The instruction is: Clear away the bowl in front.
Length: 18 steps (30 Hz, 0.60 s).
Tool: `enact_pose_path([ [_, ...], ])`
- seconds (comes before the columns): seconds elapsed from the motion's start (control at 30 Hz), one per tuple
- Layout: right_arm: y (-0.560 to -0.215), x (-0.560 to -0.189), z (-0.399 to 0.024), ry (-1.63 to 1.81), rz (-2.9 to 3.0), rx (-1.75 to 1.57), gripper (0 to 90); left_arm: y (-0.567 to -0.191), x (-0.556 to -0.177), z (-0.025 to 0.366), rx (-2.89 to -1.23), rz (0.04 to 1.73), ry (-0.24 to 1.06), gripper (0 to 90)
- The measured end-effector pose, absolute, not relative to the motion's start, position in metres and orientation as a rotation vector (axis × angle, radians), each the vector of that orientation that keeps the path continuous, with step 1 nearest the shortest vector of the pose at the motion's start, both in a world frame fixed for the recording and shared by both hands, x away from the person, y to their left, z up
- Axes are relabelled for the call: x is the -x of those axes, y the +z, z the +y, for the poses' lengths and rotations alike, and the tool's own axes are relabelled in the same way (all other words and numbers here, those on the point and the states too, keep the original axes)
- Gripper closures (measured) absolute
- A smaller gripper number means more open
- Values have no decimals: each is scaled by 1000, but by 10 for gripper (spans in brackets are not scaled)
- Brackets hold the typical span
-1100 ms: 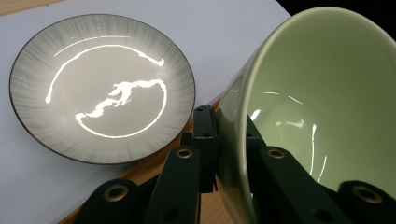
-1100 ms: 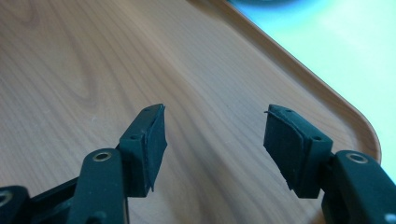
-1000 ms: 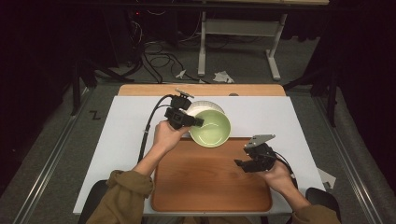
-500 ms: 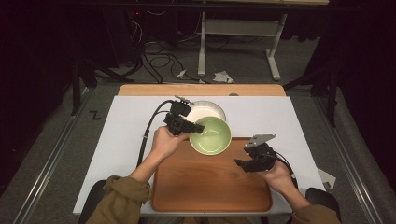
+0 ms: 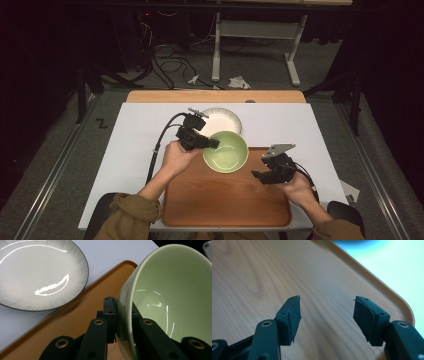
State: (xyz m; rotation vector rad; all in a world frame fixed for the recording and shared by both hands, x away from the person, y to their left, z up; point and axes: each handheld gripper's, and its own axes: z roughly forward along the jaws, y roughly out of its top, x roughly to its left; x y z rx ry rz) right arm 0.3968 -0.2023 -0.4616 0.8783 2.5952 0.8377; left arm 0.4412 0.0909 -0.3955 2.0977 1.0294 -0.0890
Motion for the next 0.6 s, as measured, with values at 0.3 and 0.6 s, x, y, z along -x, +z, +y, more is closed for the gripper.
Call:
enact_pose_path([
  [0.3, -462, -397, -202, 837, 2594, -878, 391, -404, -437, 90, -2101, 1031, -103, 829],
  [0.6, -462, -397, -202, 839, 2594, -877, 391, -410, -432, 90, -2110, 1030, -111, 829],
])
